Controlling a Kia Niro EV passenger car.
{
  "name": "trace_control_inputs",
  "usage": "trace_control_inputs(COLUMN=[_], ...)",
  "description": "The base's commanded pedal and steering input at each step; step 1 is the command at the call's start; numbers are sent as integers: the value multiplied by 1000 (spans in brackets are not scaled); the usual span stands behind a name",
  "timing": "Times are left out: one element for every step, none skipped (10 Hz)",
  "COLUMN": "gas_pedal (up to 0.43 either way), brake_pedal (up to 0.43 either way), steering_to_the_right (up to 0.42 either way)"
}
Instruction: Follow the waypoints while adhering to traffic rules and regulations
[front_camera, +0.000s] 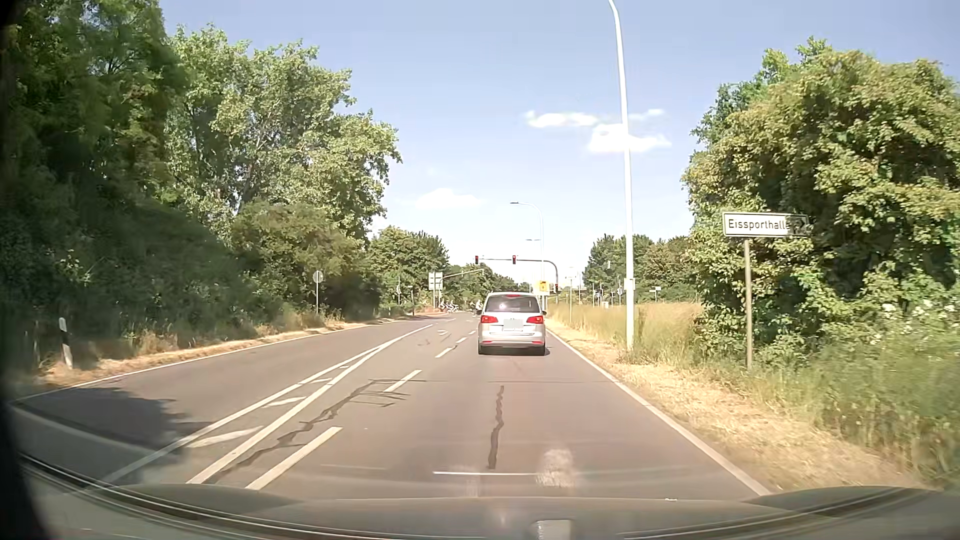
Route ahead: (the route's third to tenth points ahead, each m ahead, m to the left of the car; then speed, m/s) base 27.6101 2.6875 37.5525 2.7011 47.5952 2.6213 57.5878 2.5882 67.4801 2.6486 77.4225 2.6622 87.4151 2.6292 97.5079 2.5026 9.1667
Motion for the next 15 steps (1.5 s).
trace_control_inputs(gas_pedal=[0,0,0,0,0,0,0,0,0,0,0,0,0,0,0], brake_pedal=[305,305,311,311,311,311,311,311,311,311,311,311,311,305,299], steering_to_the_right=[3,3,2,2,1,1,0,0,0,-1,-1,-1,-1,-1,0])
